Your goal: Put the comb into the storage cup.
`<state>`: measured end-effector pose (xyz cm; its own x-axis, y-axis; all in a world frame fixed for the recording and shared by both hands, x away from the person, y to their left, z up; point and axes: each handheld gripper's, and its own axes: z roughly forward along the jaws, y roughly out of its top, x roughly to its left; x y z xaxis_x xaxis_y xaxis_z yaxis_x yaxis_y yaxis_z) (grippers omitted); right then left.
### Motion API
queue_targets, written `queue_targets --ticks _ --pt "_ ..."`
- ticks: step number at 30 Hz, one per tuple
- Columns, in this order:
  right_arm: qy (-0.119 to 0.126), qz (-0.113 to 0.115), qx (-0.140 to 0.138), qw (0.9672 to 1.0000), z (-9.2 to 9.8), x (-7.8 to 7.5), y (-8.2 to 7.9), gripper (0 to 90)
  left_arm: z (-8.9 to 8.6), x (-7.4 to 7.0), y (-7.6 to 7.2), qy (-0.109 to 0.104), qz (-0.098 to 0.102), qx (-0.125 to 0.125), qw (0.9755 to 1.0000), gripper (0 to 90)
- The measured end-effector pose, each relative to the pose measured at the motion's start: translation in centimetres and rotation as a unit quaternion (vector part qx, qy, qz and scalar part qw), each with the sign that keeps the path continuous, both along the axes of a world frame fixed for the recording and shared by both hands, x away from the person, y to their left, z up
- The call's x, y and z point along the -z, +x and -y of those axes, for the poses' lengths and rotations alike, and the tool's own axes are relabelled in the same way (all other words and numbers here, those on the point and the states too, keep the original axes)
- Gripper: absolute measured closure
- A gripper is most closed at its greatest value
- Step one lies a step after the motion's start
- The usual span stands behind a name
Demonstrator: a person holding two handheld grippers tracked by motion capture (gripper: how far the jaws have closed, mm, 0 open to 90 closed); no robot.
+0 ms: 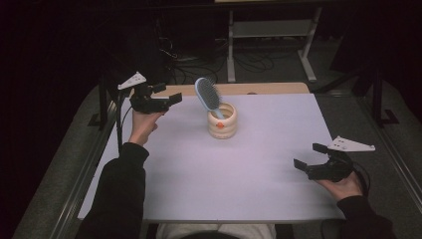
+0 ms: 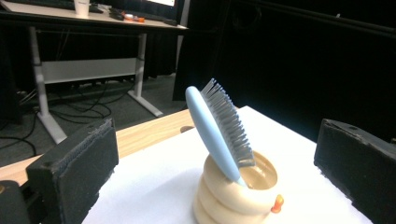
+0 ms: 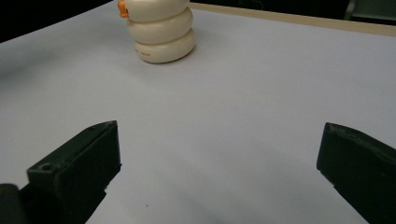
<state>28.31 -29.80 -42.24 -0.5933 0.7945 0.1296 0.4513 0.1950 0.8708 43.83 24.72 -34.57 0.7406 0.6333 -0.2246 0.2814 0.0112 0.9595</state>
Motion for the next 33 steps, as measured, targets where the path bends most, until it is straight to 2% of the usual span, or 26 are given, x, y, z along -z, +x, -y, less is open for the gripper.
queue_targets --ticks 13,21,33 --pt "0.002 0.004 -0.001 1.0000 -0.1 0.0 0.0 0.0 -3.3 0.6 -1.7 0.006 0.000 -0.013 0.9999 0.0" --pt "-0.001 0.007 -0.002 1.0000 -0.2 -0.1 -0.1 0.0 -4.3 0.6 -2.9 0.029 0.008 -0.005 0.9995 0.0" --pt "0.006 0.006 -0.006 0.9999 -0.2 -0.1 -0.1 0.0 -5.4 1.5 -4.6 0.031 0.011 0.007 0.9994 0.0"
